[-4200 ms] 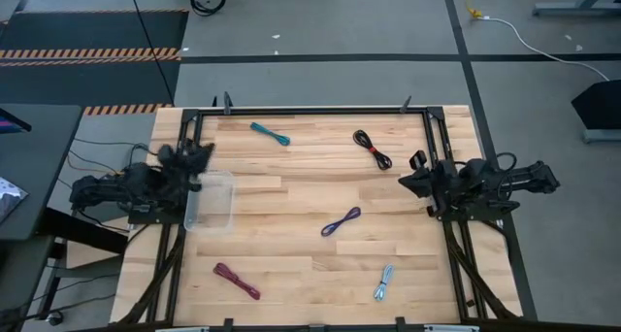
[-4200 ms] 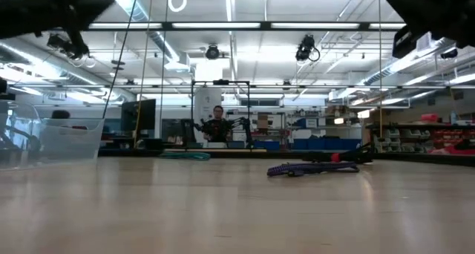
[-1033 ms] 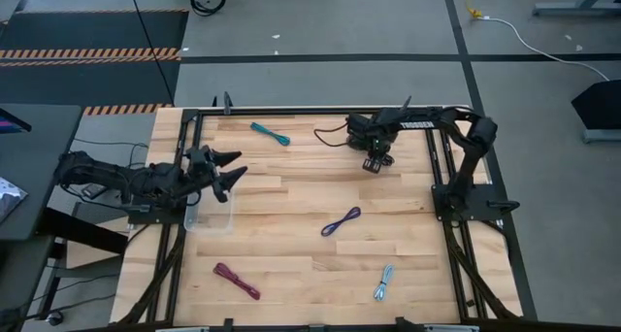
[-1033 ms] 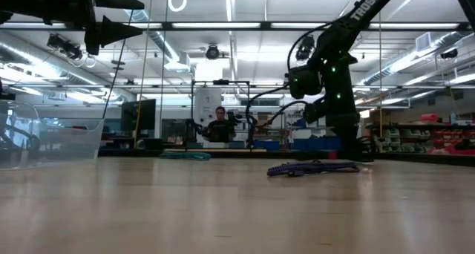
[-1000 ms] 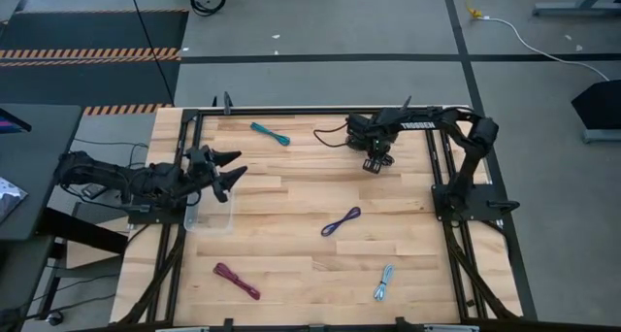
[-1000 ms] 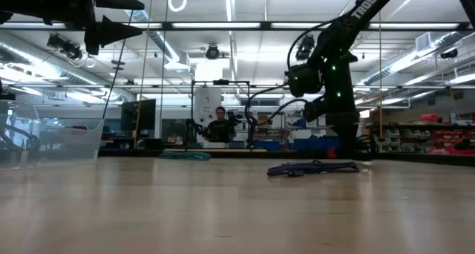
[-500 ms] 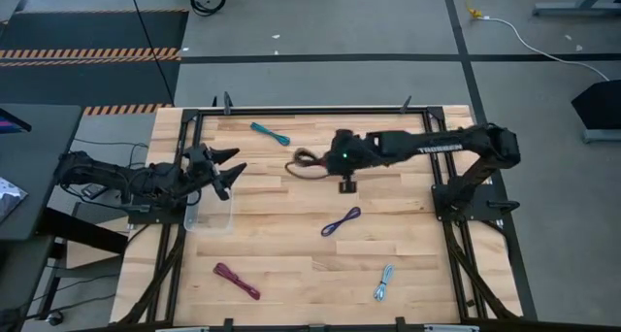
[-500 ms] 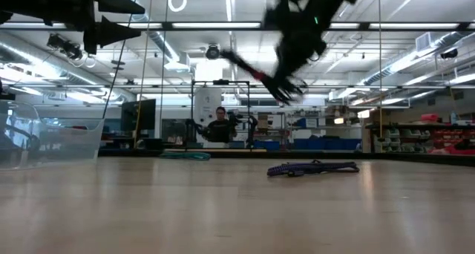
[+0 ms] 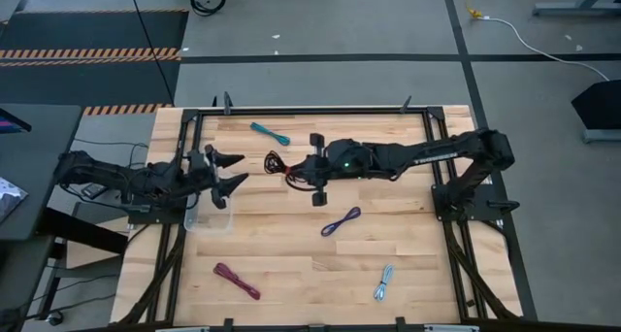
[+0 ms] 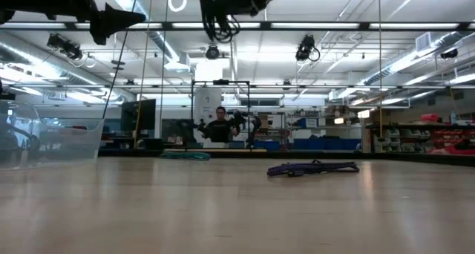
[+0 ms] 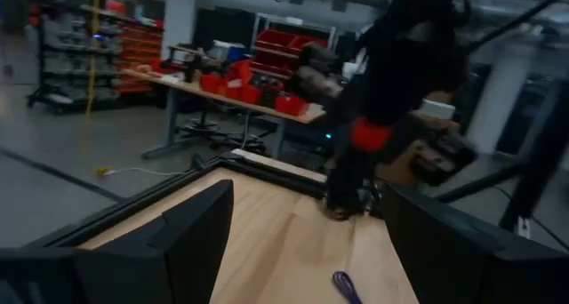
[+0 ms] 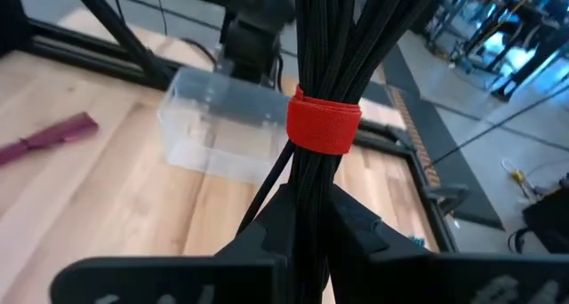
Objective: Pick and place USB-C Cables
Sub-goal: Put the black charger cable into the transparent bin
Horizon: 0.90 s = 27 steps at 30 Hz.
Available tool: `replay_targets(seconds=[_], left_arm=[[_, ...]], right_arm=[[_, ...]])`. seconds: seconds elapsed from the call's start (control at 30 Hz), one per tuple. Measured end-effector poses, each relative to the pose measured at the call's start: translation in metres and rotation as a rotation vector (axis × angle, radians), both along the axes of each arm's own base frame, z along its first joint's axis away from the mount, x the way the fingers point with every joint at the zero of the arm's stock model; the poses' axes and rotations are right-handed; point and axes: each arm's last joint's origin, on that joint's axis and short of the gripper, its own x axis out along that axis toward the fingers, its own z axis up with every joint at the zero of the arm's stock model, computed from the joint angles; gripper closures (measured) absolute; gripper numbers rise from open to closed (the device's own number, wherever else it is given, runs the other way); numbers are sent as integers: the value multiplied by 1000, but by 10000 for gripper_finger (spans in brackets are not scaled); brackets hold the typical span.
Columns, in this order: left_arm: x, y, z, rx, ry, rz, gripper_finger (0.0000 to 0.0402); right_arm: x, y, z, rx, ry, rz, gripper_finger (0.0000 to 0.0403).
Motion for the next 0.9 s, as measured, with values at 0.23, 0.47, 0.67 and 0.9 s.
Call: replay_targets(seconds=[0.23, 0.47, 0.67, 0.9], left_arm=[[14, -4, -6, 126, 75, -17, 108], [27, -7, -4, 209, 29, -32, 108], [38, -10, -8, 237, 27, -58, 108], [46, -14, -6, 274, -48, -107, 108]], right_arm=[[21, -3, -18, 46, -66, 32, 362], [34, 0, -34, 95, -91, 75, 362], [35, 0, -34, 96, -98, 77, 362], [35, 1, -34, 109, -98, 89, 362]])
